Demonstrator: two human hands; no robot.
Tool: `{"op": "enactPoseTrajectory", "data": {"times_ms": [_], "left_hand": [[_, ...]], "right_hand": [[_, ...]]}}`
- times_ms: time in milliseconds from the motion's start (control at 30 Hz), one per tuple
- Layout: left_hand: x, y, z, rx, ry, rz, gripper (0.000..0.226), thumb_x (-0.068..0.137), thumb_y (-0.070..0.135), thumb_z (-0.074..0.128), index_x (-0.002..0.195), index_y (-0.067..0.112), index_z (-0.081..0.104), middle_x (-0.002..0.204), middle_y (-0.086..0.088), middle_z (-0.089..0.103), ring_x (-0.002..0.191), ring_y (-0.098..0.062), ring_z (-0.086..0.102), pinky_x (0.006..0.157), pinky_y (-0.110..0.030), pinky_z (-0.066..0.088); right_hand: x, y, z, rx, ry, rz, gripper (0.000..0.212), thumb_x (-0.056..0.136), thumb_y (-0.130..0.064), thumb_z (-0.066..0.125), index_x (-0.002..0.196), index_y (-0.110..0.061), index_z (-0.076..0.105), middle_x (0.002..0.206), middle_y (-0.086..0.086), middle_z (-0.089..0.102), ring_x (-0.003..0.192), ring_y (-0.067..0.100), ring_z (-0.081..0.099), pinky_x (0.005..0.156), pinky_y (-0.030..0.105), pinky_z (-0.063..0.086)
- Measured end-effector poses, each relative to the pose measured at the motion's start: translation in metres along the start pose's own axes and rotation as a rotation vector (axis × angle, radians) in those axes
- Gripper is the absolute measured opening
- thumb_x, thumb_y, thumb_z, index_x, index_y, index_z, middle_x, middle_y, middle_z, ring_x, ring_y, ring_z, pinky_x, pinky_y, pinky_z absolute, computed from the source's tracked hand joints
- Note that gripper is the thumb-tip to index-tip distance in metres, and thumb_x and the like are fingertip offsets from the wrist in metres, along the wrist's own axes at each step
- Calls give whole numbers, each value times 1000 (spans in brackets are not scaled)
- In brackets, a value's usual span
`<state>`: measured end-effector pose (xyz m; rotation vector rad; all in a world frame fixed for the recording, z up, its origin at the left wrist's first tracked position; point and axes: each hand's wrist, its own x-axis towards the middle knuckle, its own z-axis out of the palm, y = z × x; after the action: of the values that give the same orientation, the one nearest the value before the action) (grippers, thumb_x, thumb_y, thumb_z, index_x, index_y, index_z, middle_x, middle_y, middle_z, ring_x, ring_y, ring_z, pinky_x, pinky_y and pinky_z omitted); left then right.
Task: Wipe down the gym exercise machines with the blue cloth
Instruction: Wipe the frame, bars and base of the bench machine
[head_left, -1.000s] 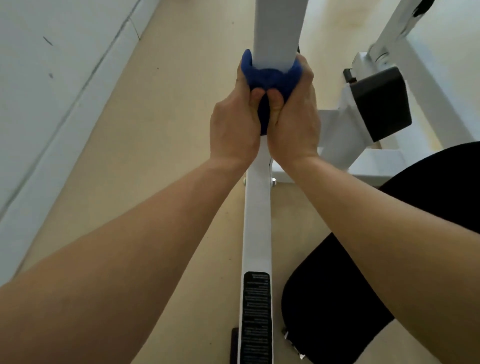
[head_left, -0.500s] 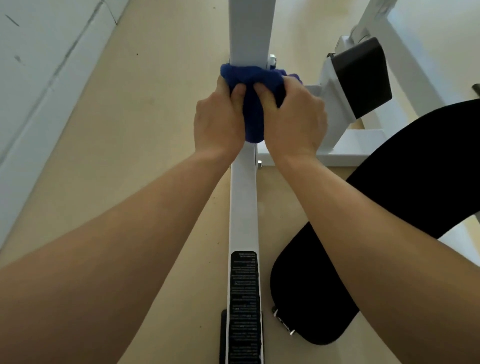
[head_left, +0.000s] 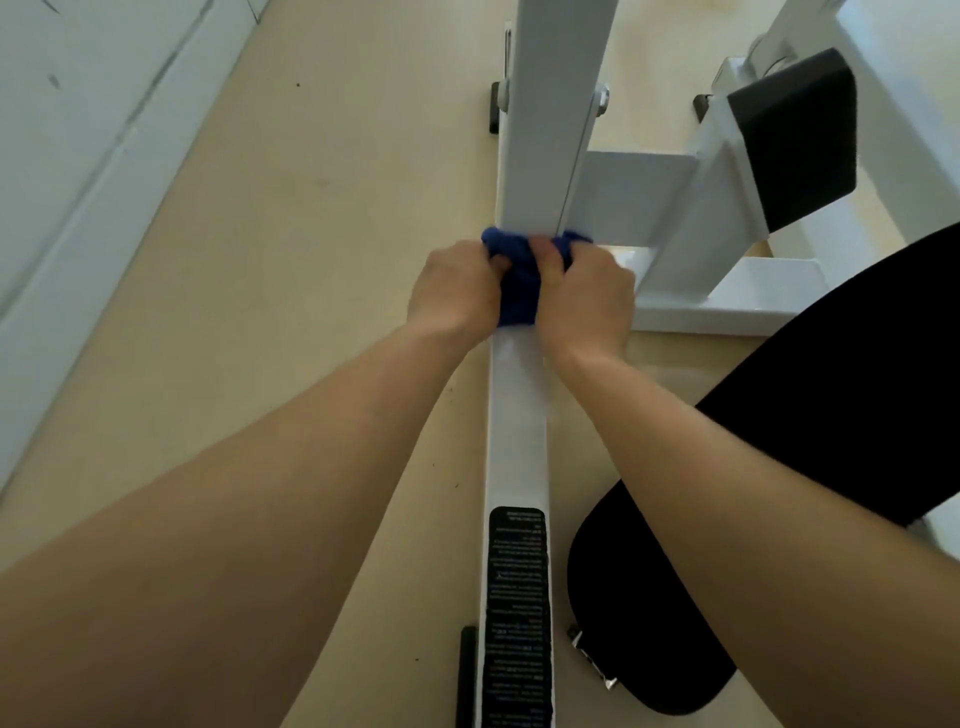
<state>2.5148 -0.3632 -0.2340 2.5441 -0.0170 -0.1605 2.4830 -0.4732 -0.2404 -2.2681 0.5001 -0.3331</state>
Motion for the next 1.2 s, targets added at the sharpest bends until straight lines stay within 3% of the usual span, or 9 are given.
{"op": "enactPoseTrajectory", "data": {"times_ms": [133,267,333,467,667,833,900,1000,1200], "left_hand": [[-4,-10,6,-84,-50,-7,36,104,32,40,100,7,66,95,-15,68,76,-27,61,62,-32,47],[-8,10,-5,-153,352,210,30,104,25,38,107,10,64,93,-7,70,78,-26,59,68,-29,39],[-4,16,-7,-212,394,226,28,103,22,38,112,11,62,88,0,65,73,-20,54,65,-23,33],[3,-5,15,-132,264,173,28,103,22,38,115,11,60,89,-8,68,69,-21,52,61,-23,31],[4,-17,30,-8,148,115,25,96,12,40,109,9,61,98,-15,68,71,-20,43,59,-22,24],[3,-13,18,-82,42,48,23,98,19,45,97,9,66,90,-15,69,74,-30,65,62,-37,52],[-2,-13,13,-167,-18,-3,25,99,25,46,91,10,65,81,-13,67,62,-26,65,52,-33,55],[-21,-17,15,-196,-46,-13,27,96,29,47,87,12,66,78,-8,67,66,-26,66,61,-38,58],[-112,-33,16,-132,-113,-11,27,100,32,42,98,17,65,84,0,67,77,-20,61,65,-32,42]], "right_hand": [[-3,15,10,12,-2,-5,37,101,-48,45,90,-19,65,87,0,67,88,23,60,71,30,39],[5,-5,-11,144,156,-145,34,100,-48,48,82,-23,63,70,-12,61,66,6,57,63,17,43],[7,-12,-13,168,180,-157,35,100,-49,49,79,-23,61,68,-14,59,63,3,55,59,13,39],[3,11,9,108,98,-113,36,100,-46,49,93,-16,66,81,-2,68,75,18,62,66,29,46],[5,31,21,25,18,-85,24,98,-44,52,88,-23,56,82,1,65,75,20,53,63,27,31],[6,30,14,-25,-9,-116,26,99,-44,51,92,-21,61,85,1,65,75,18,48,59,24,26],[4,28,8,-44,-34,-122,28,99,-45,50,92,-19,61,84,0,64,76,18,48,60,23,26],[-12,28,0,-142,-72,-141,32,98,-46,49,86,-18,58,81,2,63,77,22,53,65,28,30],[-100,43,-37,-202,-308,-74,39,101,-49,43,82,-20,61,75,0,64,70,20,57,62,31,32]]}}
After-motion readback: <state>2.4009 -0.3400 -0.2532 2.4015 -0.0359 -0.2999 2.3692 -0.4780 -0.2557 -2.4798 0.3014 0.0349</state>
